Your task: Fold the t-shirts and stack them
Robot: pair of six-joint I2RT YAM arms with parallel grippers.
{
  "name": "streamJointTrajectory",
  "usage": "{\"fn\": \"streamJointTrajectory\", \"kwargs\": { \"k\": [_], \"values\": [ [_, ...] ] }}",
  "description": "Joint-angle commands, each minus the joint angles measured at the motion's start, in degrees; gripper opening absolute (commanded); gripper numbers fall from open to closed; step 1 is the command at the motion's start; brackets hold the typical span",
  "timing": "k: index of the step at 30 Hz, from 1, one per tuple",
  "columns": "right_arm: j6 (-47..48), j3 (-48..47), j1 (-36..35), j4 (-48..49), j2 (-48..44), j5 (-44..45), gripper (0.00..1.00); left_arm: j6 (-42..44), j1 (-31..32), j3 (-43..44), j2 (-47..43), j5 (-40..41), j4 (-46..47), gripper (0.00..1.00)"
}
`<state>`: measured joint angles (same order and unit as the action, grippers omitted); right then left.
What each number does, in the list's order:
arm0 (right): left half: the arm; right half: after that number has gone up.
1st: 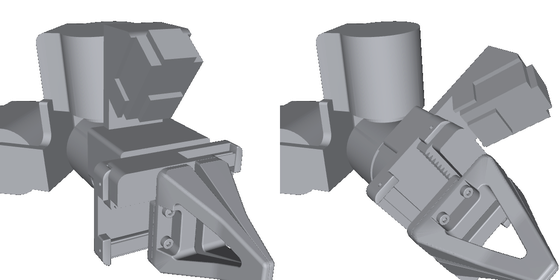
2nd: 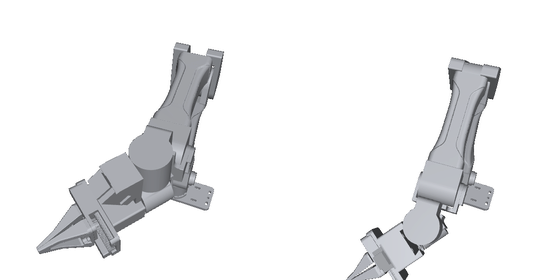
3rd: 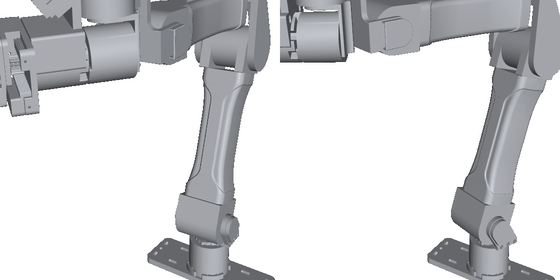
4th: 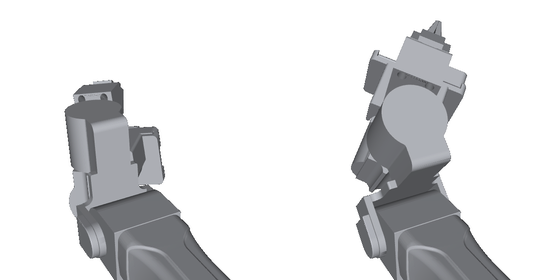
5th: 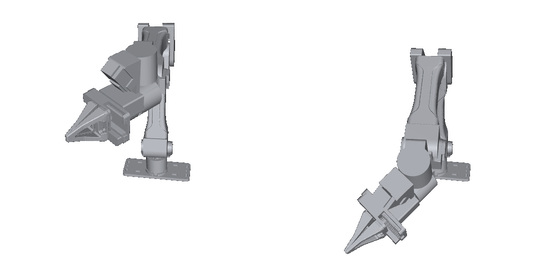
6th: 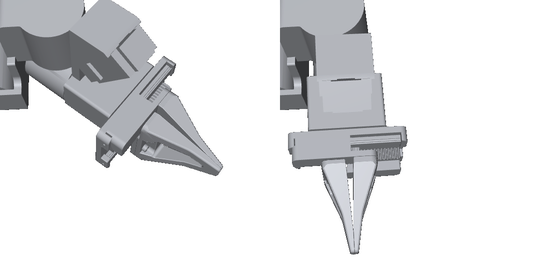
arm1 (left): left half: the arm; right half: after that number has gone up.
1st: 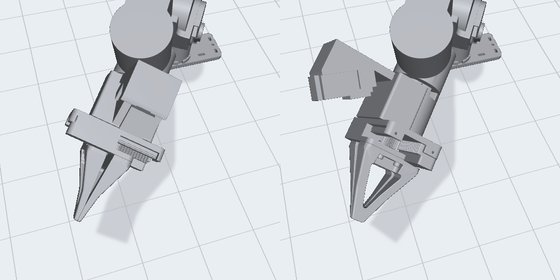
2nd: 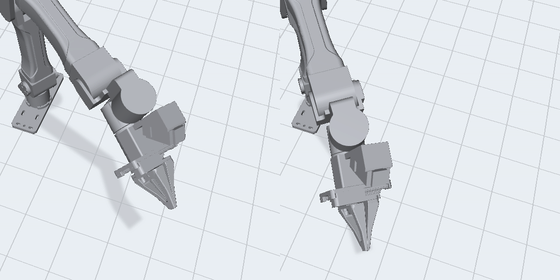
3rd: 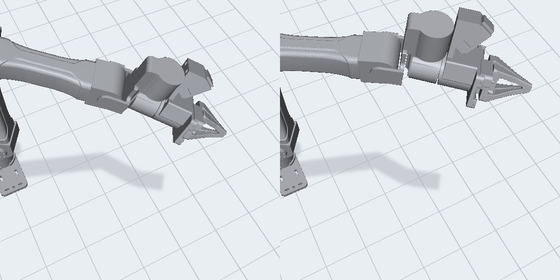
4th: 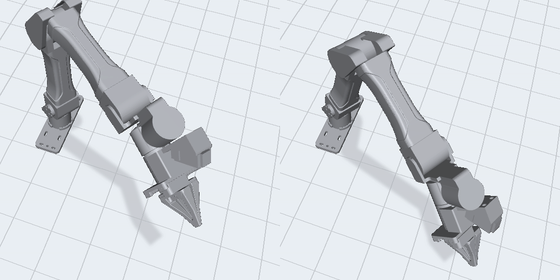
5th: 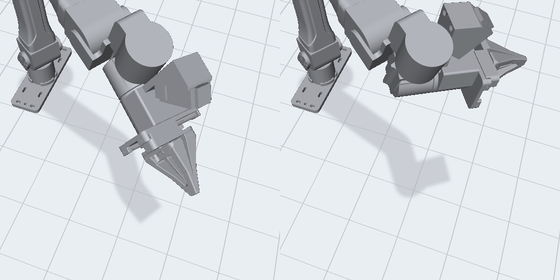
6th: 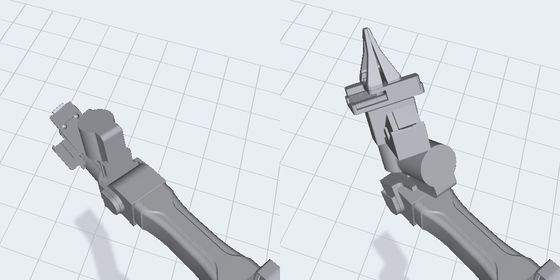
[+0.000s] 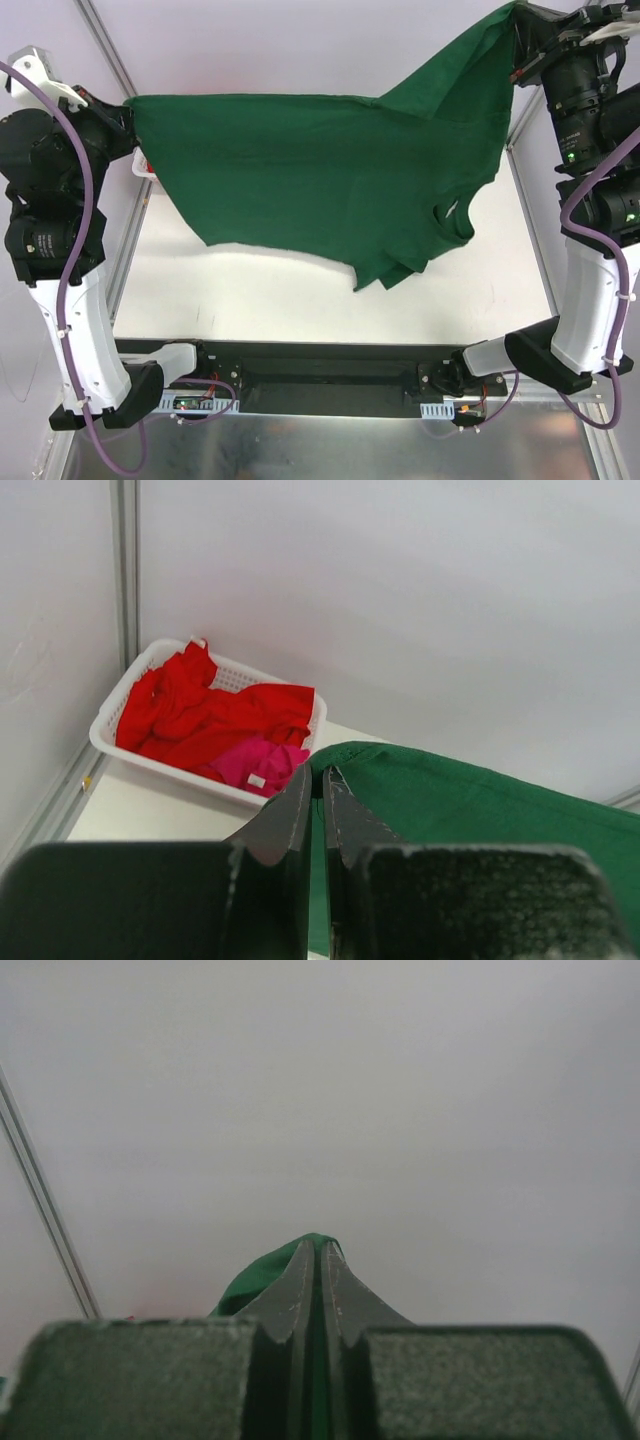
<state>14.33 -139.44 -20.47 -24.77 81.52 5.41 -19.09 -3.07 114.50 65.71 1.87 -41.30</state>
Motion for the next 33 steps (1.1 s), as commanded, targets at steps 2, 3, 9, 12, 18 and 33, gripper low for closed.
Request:
{"fn": "streamJointTrajectory", "kwargs": {
  "k": [2, 3, 9, 12, 18, 33],
  "values": [
    [2.3, 0.6, -0.3, 3.8, -2.5, 1.8, 0.01, 1.8, -0.4, 5.6, 2.0, -1.7, 2.7, 0.00],
    [2.5, 0.6, -0.3, 3.8, -2.5, 1.9, 0.01, 1.7, -0.4, 5.9, 2.2, -1.8, 2.7, 0.00],
    [3.4, 0.3, -0.8, 3.2, -4.1, 2.8, 0.01, 0.9, -0.4, 7.8, 2.0, -4.6, 2.6, 0.00],
    [4.3, 0.4, -1.7, 2.5, -6.2, 2.9, 0.01, 1.1, -0.4, 9.2, 0.8, -5.2, 2.5, 0.00],
    [5.4, 2.0, -2.2, 0.5, -11.7, 2.5, 0.01, 1.0, -0.4, 8.6, -3.7, -6.4, 2.3, 0.00],
    [7.6, 6.6, 5.1, -3.3, -27.2, -2.4, 0.01, -2.0, -0.4, 11.8, -13.3, -8.3, -0.4, 0.00]
  ]
}}
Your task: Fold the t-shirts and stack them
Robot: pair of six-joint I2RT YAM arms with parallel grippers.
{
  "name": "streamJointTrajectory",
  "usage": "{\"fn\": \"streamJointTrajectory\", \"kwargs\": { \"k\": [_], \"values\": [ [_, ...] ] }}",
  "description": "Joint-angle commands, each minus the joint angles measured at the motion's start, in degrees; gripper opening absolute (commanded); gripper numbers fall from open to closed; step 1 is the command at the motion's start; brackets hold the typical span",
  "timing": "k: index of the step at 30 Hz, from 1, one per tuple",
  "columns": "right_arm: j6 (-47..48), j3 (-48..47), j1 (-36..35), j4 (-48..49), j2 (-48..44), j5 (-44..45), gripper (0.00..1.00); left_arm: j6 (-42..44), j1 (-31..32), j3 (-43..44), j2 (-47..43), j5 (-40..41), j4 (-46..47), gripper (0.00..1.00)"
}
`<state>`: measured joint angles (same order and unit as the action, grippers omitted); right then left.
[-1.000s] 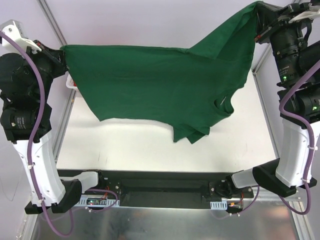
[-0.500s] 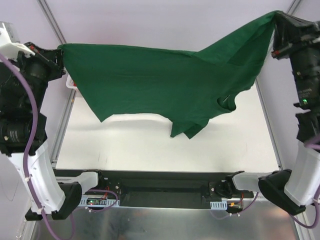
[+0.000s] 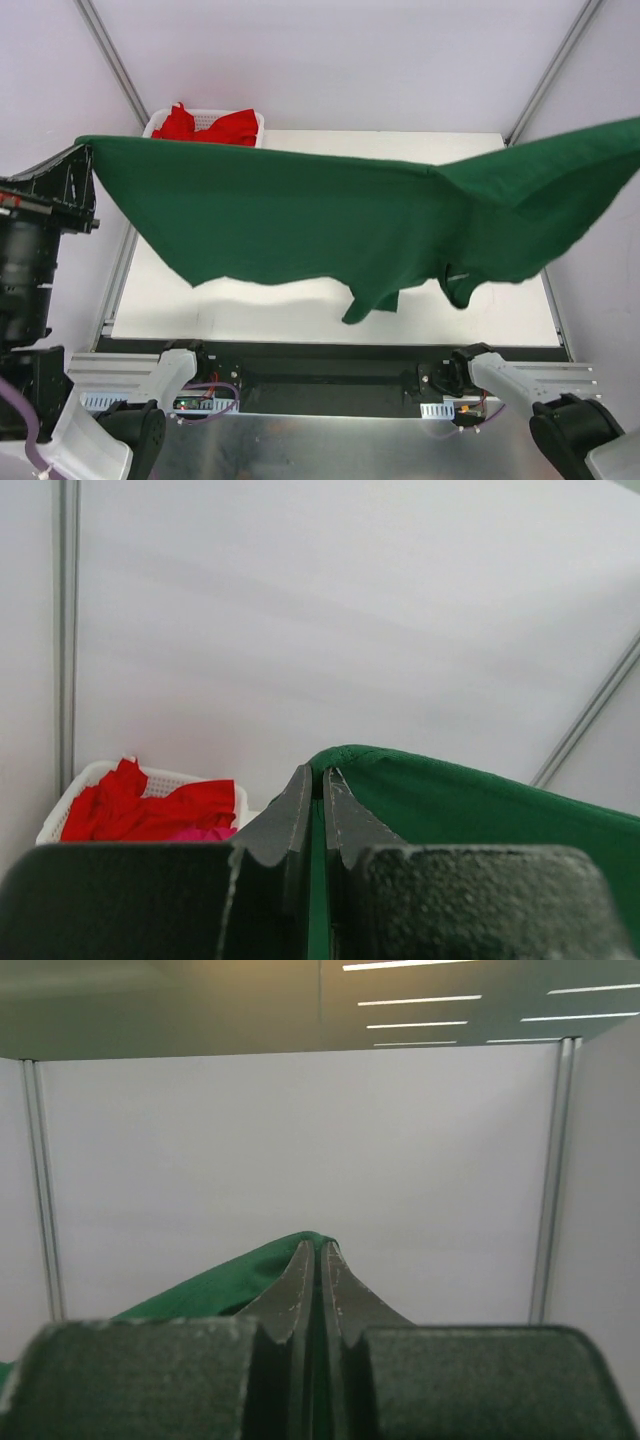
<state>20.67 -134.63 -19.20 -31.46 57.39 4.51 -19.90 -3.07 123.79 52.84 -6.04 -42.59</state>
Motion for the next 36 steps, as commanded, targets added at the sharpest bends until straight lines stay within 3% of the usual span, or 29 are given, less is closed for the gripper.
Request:
{"fn": "streamJointTrajectory", "kwargs": {
  "k": [1, 8, 11, 13, 17, 24, 29, 36],
  "values": [
    [1.2, 1.8, 4.1, 3.4, -3.2, -1.4, 0.01, -1.3, -0.4, 2.7, -0.3, -0.5, 0.7, 0.00],
    [3.3, 4.1, 4.3, 3.3, 1.5, 1.0, 0.01, -1.0, -0.4, -0.6, 3.8, 1.8, 0.2, 0.00],
    [4.1, 8.4, 4.3, 3.5, 3.0, 2.9, 0.01, -0.9, -0.4, -7.7, 5.1, 2.4, 3.2, 0.00],
    [4.8, 15.0, 4.2, 3.7, 3.3, 4.4, 0.01, -1.7, -0.4, -17.1, 4.3, 1.7, 9.3, 0.00],
    [4.9, 33.5, 4.3, 13.9, 0.3, 5.4, 0.01, -3.8, -0.4, -36.9, 3.2, 1.7, 20.5, 0.00],
    [4.6, 52.5, 4.7, 24.1, 6.3, 5.3, 0.01, -6.6, -0.2, -59.1, 7.9, 1.2, 39.7, 0.00],
    [3.6, 53.2, 7.0, 30.5, 22.5, 3.8, 0.01, -5.9, 1.0, -64.3, 17.3, 1.7, 51.1, 0.00],
    [3.1, 32.9, 9.8, 29.5, 50.0, 0.0, 0.01, -5.1, 2.9, -53.8, 39.8, 3.4, 57.6, 0.00]
  ]
}}
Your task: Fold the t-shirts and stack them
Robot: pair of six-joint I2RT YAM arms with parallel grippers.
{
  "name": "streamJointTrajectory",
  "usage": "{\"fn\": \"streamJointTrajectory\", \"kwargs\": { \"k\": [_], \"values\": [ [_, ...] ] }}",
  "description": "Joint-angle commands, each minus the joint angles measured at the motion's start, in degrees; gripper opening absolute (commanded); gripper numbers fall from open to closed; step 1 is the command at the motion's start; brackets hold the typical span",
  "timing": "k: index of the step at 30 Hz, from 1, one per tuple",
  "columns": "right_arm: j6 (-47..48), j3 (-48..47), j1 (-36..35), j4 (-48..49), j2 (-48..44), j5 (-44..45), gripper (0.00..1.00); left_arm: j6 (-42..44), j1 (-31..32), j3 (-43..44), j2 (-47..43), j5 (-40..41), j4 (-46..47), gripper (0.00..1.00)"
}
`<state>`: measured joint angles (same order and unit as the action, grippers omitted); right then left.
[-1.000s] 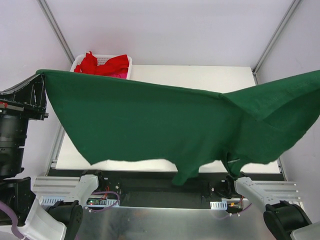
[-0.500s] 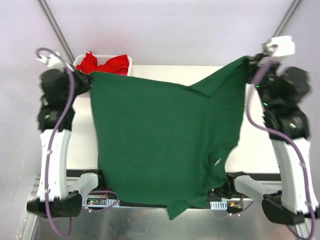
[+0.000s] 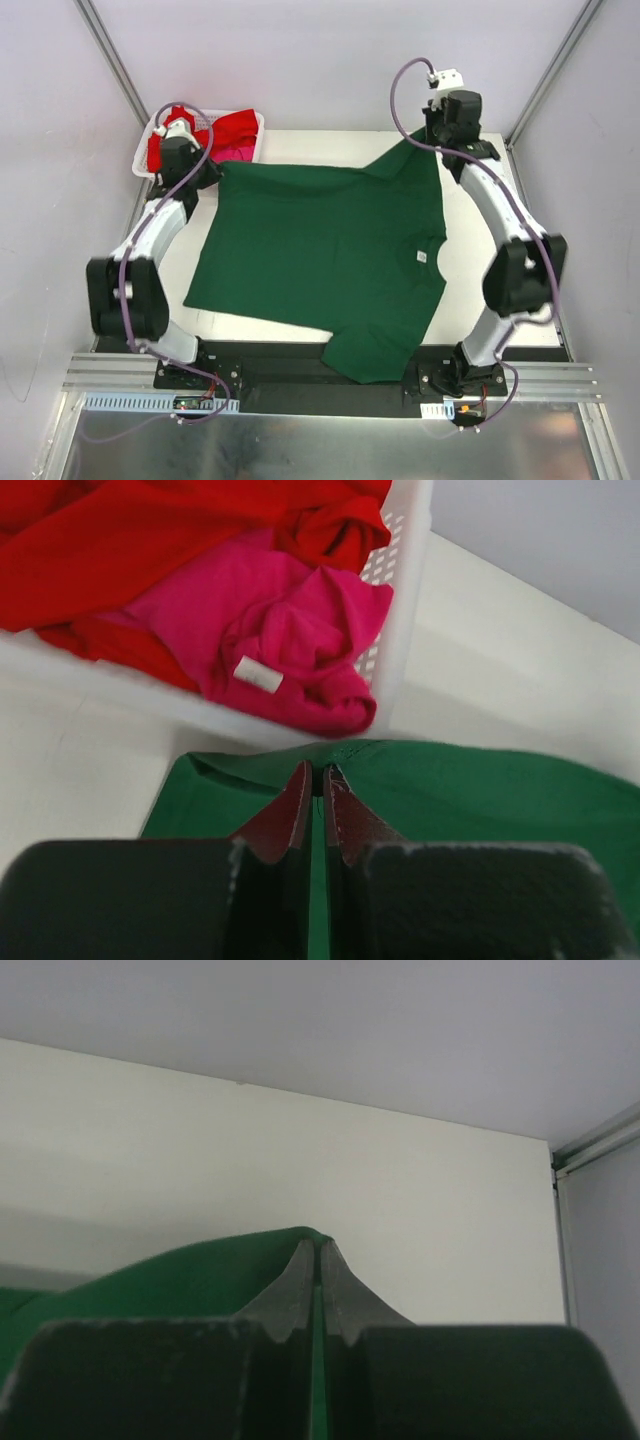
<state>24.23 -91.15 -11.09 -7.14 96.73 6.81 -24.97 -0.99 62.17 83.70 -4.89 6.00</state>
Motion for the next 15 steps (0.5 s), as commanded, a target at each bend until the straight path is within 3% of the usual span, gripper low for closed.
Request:
{"fn": "streamJointTrajectory", "kwargs": {
  "k": [1, 8, 15],
  "values": [
    [-1.2, -16.1, 2.1, 5.0, 13.1, -2.8, 0.01, -0.2, 0.8, 9.5, 11.1, 2.6, 9.0, 0.00],
    [-6.0, -34.9, 4.7, 3.3, 30.8, -5.1, 0.01, -2.4, 2.6, 23.6, 25.4, 2.2, 8.9, 0.00],
    [-8.1, -42.5, 4.8, 3.3, 39.2, -4.5, 0.01, -3.5, 3.6, 28.8, 32.1, 4.4, 8.1, 0.00]
  ]
}}
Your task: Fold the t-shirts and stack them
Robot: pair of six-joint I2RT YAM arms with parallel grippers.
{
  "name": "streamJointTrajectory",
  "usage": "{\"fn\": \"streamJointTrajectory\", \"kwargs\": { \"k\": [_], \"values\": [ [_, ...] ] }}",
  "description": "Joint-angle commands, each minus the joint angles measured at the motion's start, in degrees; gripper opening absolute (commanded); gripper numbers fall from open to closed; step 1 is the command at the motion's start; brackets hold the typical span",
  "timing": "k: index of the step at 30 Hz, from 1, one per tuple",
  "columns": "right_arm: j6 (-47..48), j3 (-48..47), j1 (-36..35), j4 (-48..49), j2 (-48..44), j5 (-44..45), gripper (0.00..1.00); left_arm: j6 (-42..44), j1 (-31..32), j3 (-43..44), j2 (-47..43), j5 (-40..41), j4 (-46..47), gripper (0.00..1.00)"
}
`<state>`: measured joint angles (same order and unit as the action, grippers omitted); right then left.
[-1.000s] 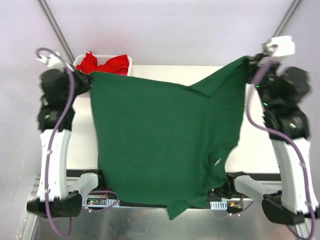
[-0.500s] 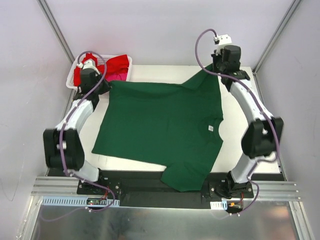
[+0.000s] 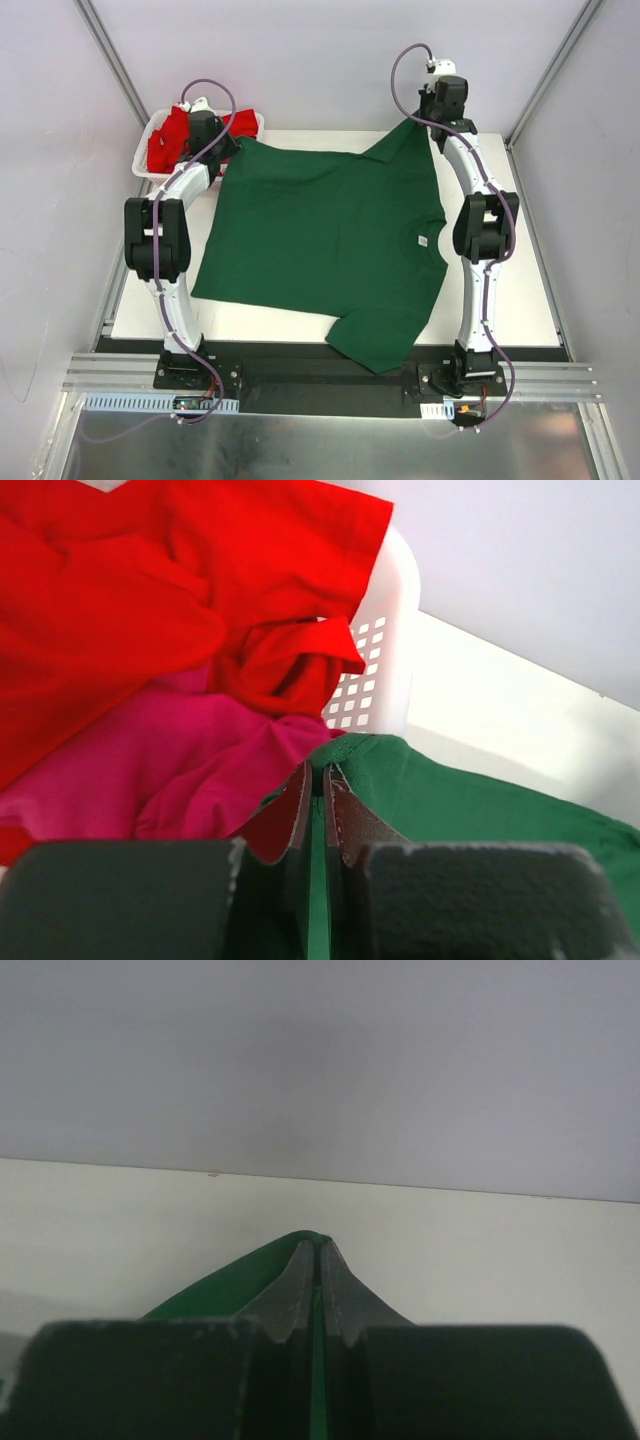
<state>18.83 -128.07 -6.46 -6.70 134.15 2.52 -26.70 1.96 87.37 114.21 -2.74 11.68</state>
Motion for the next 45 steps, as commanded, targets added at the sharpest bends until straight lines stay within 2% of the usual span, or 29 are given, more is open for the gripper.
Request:
{"fn": "streamJointTrajectory", "kwargs": {
  "k": [1, 8, 18, 19, 20, 21, 22, 23, 24, 25, 26, 29, 30, 33, 34, 36, 37, 42, 45],
  "values": [
    [-2.8, -5.8, 0.3, 3.0, 2.3, -0.2, 0.01, -2.0, 0.7, 3.7, 1.9, 2.5, 2.4, 0.00],
    [-4.8, -6.2, 1.0, 3.0, 3.5, 2.2, 0.01, -2.7, 0.9, 3.2, 2.2, 5.1, 2.5, 0.00],
    [-6.0, -5.7, 1.6, 2.1, 4.0, -0.7, 0.01, -3.3, 1.0, 1.1, -0.1, 7.7, 2.4, 0.00],
    [-7.7, -6.0, 1.8, 1.1, 4.1, -0.8, 0.12, -3.4, 1.0, 1.5, -0.3, 7.9, 1.4, 0.04],
    [-8.5, -8.1, 2.1, -0.1, 4.1, -1.9, 0.69, -3.8, 1.1, 1.7, -1.1, 8.3, 0.4, 0.19],
    [-9.5, -10.1, 2.2, -2.0, 4.3, -6.3, 0.96, -3.7, 1.1, 1.8, -1.8, 8.7, -1.6, 0.47],
    [-10.4, -12.3, 2.6, -7.0, 4.2, -7.9, 0.96, -3.5, 1.4, 2.1, -2.7, 9.3, -2.3, 0.61],
    [-11.7, -14.5, 2.7, -9.4, 2.9, -9.1, 0.96, -2.1, 1.6, 2.4, -4.9, 9.9, -3.1, 0.88],
    [-12.3, -15.2, 2.7, -13.2, 0.6, -11.5, 0.96, -1.0, 1.6, 3.0, -6.3, 10.5, -5.8, 0.99],
    [-12.7, -14.1, 2.7, -15.1, -1.6, -12.8, 0.96, 0.1, 1.9, 4.8, -7.6, 12.4, -7.6, 0.99],
    [-14.5, -12.2, 2.5, -16.8, -8.0, -12.7, 0.96, 2.1, 2.1, 6.0, -10.5, 13.2, -9.8, 0.99],
    [-18.6, 2.7, 2.1, -21.1, -18.4, -12.5, 0.96, 5.1, 2.2, 9.5, -16.8, 14.1, -16.9, 0.99],
    [-23.9, 11.6, 1.8, -23.3, -24.3, -12.2, 0.96, 5.6, 2.3, 10.1, -18.6, 13.7, -18.4, 0.99],
    [-31.1, 25.8, 0.7, -24.9, -34.8, -14.6, 0.96, 6.3, 3.0, 8.2, -26.3, 11.4, -24.5, 0.99],
    [-32.5, 35.4, 0.1, -24.6, -36.7, -14.9, 0.96, 6.0, 3.4, 4.4, -30.8, 11.4, -26.3, 0.99],
    [-33.7, 41.9, -2.0, -26.6, -40.4, -14.8, 0.96, 4.1, 4.4, -1.2, -35.6, 10.1, -27.8, 0.99],
    [-34.1, 46.2, -2.7, -28.4, -41.2, -13.4, 0.96, 1.1, 4.5, -7.7, -40.3, 9.2, -28.5, 0.99],
    [-37.5, 58.7, -4.4, -29.7, -45.3, -12.6, 0.96, -8.3, 6.0, -29.6, -52.3, 2.8, -29.6, 0.99],
    [-39.3, 65.3, -4.5, -26.1, -47.1, -14.4, 0.96, -11.1, 6.7, -37.8, -58.4, 1.3, -30.7, 0.99]
  ]
}}
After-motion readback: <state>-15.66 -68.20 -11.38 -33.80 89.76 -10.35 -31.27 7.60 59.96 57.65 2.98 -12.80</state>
